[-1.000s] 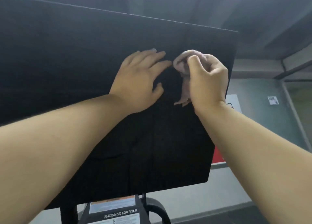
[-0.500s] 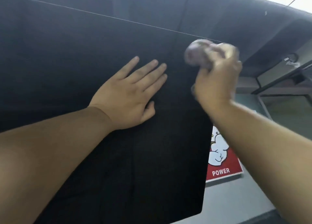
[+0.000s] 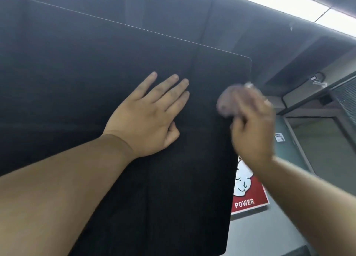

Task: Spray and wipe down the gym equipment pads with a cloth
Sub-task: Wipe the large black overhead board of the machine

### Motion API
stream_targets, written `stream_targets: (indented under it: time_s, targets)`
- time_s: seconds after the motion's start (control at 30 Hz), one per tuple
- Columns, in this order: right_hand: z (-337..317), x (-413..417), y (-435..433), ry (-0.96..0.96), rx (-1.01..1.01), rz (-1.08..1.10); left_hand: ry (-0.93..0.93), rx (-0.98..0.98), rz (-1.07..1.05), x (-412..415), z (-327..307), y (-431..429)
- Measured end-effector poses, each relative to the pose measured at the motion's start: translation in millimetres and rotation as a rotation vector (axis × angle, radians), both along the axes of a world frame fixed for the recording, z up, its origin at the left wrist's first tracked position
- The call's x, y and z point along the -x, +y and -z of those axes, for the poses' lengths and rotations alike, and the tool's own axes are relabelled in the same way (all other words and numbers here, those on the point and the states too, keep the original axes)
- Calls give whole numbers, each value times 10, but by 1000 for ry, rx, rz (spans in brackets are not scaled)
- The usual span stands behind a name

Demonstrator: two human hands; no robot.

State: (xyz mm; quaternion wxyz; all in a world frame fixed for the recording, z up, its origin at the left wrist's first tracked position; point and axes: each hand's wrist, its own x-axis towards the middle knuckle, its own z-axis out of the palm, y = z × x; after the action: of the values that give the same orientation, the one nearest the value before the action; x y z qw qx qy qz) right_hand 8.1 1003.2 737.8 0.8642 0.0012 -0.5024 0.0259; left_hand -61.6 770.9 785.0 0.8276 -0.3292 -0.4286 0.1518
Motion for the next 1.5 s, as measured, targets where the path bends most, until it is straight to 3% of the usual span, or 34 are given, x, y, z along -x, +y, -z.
stream_targets:
  time_s: [0.13, 0.43, 0.67, 0.8, 1.0, 1.17, 1.27, 1.37, 1.5]
  targets:
    - [-438, -66, -126, 70, 214, -197, 20, 0, 17, 28, -9, 27]
    - [608, 373, -96, -150, -52, -114, 16, -10, 35, 10, 6, 17]
    - [-529, -102, -189, -13, 118, -265, 14, -7, 10, 31, -2, 12]
    - [-113, 202, -260, 56, 132, -278, 25, 0, 21, 43, -8, 15]
    - [693, 403, -142, -145, 72, -224, 9, 0, 36, 11, 5, 20]
    - [-205, -134, -201, 19, 69, -300, 15, -6, 15, 35, 1, 15]
    - [-473, -50, -236, 62, 126, -264, 21, -6, 16, 26, -1, 13]
    - [-251, 197, -236, 100, 110, -231, 19, -5, 11, 24, 4, 10]
    - [275, 370, -137, -43, 61, -211, 19, -4, 22, 7, 12, 22]
